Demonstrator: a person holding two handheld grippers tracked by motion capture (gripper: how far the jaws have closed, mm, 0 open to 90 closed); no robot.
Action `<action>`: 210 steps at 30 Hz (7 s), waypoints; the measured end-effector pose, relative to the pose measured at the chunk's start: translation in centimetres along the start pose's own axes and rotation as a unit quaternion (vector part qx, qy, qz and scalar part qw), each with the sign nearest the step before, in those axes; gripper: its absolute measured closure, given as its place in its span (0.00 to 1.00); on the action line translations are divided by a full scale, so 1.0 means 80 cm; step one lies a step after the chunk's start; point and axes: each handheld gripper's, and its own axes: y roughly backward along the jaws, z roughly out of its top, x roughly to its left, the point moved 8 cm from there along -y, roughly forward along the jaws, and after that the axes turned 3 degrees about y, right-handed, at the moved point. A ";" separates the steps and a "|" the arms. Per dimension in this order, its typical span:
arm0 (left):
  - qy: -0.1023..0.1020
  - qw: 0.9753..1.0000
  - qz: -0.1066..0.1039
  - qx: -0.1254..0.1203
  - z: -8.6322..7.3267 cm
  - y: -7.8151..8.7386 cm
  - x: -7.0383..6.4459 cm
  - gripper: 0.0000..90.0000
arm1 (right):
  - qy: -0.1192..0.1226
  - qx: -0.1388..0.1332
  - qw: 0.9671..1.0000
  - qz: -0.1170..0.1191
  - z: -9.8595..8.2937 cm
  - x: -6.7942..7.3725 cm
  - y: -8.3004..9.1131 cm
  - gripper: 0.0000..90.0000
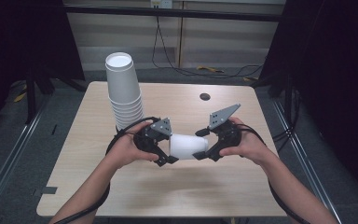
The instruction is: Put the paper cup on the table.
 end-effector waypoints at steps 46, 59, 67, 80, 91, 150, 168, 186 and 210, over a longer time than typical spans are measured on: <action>-0.015 0.998 0.010 0.058 -0.001 -0.012 -0.007 0.15 | 0.076 0.259 0.963 -0.028 -0.010 0.009 -0.027 0.23; -0.029 0.994 0.029 0.101 -0.001 -0.014 -0.008 0.15 | 0.075 0.257 0.963 -0.026 -0.016 0.011 -0.033 0.23; -0.035 0.993 0.028 0.107 0.000 -0.012 -0.008 0.15 | 0.077 0.250 0.965 -0.027 -0.019 0.010 -0.035 0.25; -0.043 0.991 0.030 0.120 -0.001 -0.014 -0.008 0.15 | 0.074 0.228 0.971 -0.021 -0.019 0.011 -0.042 0.26; -0.039 0.995 0.032 0.088 0.001 -0.010 -0.008 0.11 | 0.084 0.204 0.975 -0.022 -0.020 0.010 -0.045 0.28; -0.016 0.999 0.001 -0.034 0.019 0.003 0.000 0.10 | 0.068 0.125 0.990 -0.017 -0.027 0.001 -0.033 0.28; -0.009 0.999 0.009 -0.045 0.023 0.008 0.000 0.13 | 0.055 0.113 0.992 -0.022 -0.026 0.001 -0.042 0.28; -0.001 0.999 0.048 0.019 0.003 0.016 0.010 0.13 | 0.021 0.076 0.996 -0.046 -0.036 -0.006 -0.039 0.18; -0.005 0.991 0.046 0.123 -0.027 -0.013 0.004 0.11 | -0.065 0.070 0.988 -0.123 -0.117 -0.033 -0.046 0.16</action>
